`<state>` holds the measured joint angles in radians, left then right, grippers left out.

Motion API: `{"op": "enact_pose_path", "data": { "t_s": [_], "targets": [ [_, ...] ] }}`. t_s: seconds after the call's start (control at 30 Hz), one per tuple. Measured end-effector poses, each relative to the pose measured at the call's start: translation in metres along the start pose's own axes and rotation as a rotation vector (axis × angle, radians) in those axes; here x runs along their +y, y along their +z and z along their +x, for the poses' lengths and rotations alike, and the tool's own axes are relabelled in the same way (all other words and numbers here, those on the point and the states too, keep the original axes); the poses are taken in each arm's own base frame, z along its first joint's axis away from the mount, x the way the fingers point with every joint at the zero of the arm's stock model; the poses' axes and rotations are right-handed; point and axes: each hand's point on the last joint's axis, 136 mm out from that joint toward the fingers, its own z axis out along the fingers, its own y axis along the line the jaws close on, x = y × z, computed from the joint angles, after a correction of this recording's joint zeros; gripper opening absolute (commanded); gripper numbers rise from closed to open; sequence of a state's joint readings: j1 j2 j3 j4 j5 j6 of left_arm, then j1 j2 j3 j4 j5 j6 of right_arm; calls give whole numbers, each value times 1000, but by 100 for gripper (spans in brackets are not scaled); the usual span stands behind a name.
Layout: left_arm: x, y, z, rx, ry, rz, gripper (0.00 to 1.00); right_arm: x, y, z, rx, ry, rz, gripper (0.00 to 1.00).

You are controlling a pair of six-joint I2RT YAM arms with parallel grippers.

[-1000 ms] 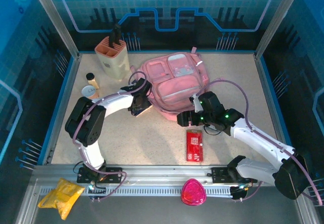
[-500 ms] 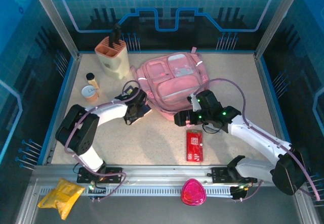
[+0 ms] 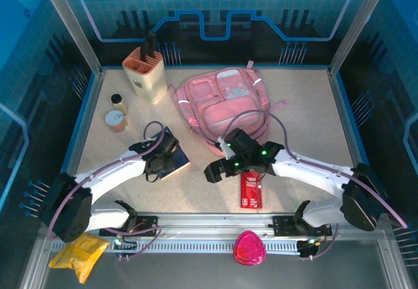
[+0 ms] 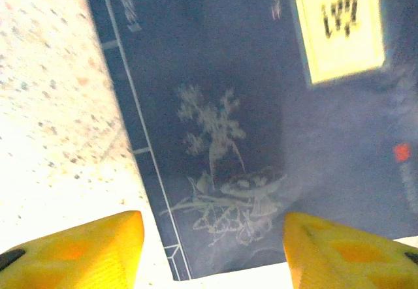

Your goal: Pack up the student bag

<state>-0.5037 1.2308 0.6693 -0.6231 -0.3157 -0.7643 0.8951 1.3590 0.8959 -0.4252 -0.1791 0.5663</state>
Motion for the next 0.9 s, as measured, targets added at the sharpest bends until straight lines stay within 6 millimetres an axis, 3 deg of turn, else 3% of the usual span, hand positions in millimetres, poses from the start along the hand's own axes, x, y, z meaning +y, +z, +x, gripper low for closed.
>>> {"op": "enact_pose_path", "data": {
  "t_s": [0.17, 0.37, 0.67, 0.9],
  "targets": [
    [13, -6, -24, -35, -116, 38, 64, 2, 29, -21, 16, -4, 38, 83],
    [25, 8, -36, -31, -256, 104, 63, 12, 71, -49, 24, -46, 70, 74],
    [27, 30, -31, 2, -319, 158, 61, 14, 124, -82, 35, -94, 101, 73],
    [25, 42, -19, 48, -330, 188, 49, 15, 149, -86, 64, -125, 99, 66]
  ]
}}
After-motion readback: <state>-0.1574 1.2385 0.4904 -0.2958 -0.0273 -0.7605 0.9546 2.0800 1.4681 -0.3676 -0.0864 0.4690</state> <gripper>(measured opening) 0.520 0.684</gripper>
